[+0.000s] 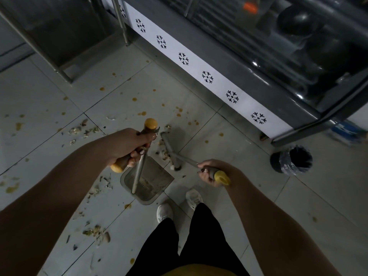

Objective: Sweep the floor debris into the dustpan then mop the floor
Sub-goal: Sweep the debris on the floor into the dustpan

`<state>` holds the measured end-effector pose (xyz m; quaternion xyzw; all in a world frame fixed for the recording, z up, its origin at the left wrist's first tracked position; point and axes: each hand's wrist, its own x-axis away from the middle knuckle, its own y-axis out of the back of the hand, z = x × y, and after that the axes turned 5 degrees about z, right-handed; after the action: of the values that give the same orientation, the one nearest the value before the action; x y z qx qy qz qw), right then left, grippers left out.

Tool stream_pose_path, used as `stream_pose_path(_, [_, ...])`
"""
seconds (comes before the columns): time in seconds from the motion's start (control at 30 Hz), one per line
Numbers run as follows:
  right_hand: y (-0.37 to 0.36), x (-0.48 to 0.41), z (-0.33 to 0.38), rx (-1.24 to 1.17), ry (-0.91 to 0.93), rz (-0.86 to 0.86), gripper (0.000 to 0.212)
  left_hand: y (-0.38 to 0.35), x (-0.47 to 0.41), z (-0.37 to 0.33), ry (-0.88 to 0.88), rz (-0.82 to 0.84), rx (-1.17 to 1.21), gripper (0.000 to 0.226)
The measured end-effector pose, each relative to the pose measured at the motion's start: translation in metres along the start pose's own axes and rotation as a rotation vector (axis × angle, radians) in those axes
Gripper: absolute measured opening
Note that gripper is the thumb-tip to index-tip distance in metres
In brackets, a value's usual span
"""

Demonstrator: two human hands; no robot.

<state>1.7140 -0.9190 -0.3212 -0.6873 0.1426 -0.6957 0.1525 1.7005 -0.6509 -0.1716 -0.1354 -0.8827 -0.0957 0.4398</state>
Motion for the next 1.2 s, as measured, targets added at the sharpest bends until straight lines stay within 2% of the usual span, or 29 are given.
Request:
stream_pose_path(0.1, [-0.001,0.011,0.004,-0.044,-0.001,0.023,0.026,0.007,0.002,0.004,0.007,-0.007,0.003,0.033])
stream_pose_path(0.23, [-0.002,0.021,0.005,0.094,-0.013,-0.088,0.031,0.016,0.005,0.008,0.007,-0.009,0.017,0.033])
stream_pose_path(0.47, [0.002,0.022,-0.001,0.171,0.085,-0.281,0.028,0.026,0.007,0.015,0.008,-0.023,0.071,0.032])
stream_pose_path(0.63, [0.0,0.0,-0.023,0.362,0.108,-0.374,0.034,0.031,0.012,0.022,0.013,-0.019,0.074,0.033])
stream_pose_path(0.73, [-0.016,-0.012,-0.035,0.273,0.055,-0.298,0.036,0.036,0.016,0.028,0.005,-0.024,0.085,0.033])
stream_pose_path(0.97, [-0.061,-0.017,-0.019,0.033,-0.042,-0.09,0.024,0.047,0.029,0.04,-0.005,-0.053,0.118,0.033])
stream_pose_path(1.1, [-0.087,-0.019,-0.013,0.131,-0.016,-0.026,0.024,0.057,0.037,0.047,0.002,-0.089,0.122,0.035])
stream_pose_path(1.2, [-0.101,-0.015,-0.003,0.253,0.003,-0.092,0.019,0.064,0.041,0.051,-0.004,-0.114,0.155,0.036])
